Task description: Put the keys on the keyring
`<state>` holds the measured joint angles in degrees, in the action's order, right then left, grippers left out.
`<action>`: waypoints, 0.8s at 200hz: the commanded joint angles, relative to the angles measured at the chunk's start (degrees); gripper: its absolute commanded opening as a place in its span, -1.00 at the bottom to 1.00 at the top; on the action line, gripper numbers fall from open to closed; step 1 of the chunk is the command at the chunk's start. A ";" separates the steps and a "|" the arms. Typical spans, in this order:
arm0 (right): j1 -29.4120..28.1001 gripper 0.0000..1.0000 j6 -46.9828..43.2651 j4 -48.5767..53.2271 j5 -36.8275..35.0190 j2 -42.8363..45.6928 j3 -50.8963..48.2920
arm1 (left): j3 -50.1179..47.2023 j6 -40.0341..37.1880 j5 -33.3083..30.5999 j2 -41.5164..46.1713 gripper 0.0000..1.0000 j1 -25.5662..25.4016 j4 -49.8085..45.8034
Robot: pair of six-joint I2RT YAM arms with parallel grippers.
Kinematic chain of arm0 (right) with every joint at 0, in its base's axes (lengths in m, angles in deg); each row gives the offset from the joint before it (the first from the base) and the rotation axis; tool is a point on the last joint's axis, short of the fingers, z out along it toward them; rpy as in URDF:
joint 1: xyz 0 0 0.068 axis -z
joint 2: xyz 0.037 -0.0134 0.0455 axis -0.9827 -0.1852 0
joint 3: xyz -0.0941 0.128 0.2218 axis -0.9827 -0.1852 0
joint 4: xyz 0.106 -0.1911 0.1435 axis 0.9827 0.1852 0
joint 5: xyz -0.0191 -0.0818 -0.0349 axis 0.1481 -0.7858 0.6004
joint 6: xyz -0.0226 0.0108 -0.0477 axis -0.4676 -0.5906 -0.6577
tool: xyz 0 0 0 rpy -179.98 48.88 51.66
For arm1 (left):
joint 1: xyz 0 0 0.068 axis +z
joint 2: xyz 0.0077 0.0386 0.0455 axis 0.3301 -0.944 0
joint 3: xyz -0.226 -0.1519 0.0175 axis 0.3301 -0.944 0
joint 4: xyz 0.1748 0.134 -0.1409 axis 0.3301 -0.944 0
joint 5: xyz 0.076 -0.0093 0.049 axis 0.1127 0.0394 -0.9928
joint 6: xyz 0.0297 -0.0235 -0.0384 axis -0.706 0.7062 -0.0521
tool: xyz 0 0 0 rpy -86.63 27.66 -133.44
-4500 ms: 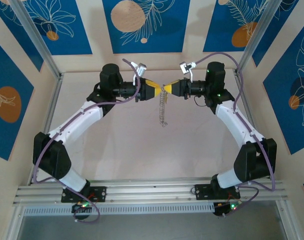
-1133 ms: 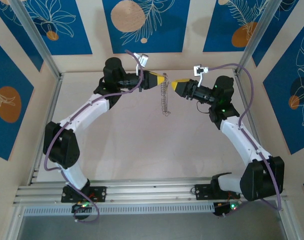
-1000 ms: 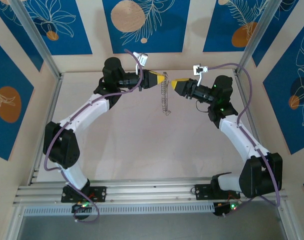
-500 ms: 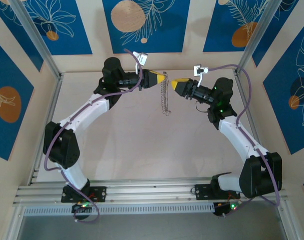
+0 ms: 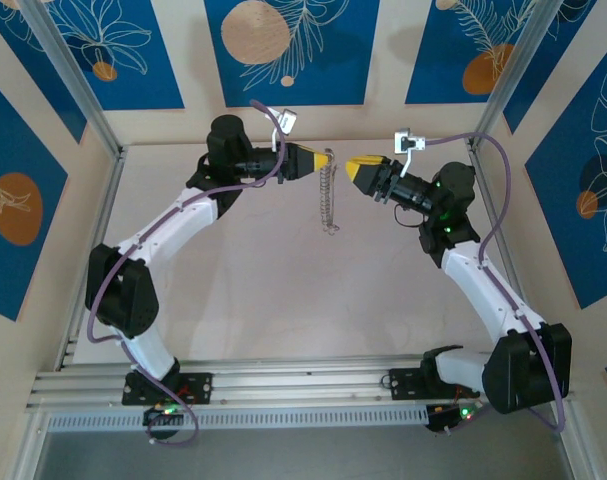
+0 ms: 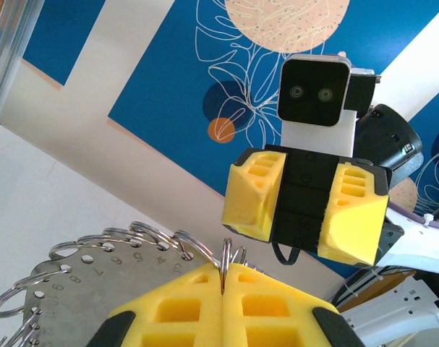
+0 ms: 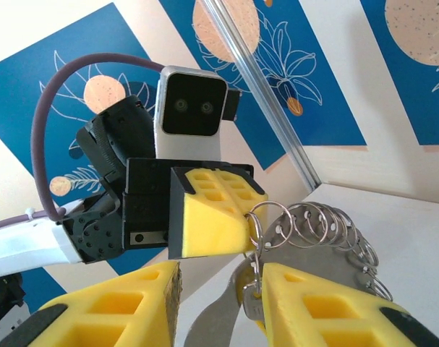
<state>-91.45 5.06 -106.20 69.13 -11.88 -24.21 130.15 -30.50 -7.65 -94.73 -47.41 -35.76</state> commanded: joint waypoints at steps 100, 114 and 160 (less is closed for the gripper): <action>-1.67 -0.34 -1.41 -0.75 -1.87 -4.85 1.59 | -0.72 0.97 0.66 2.35 -1.00 0.19 3.08; -1.70 -0.37 -1.40 -0.77 -1.86 -5.21 1.75 | -0.54 1.05 0.74 2.01 -1.00 0.19 3.08; -1.86 -0.44 -1.16 -1.69 -0.60 -6.12 2.08 | 0.76 1.31 1.36 0.74 -1.00 0.19 2.79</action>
<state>-92.87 4.65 -106.18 68.06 -17.38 -24.08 129.30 -29.78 -7.61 -94.42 -47.41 -35.35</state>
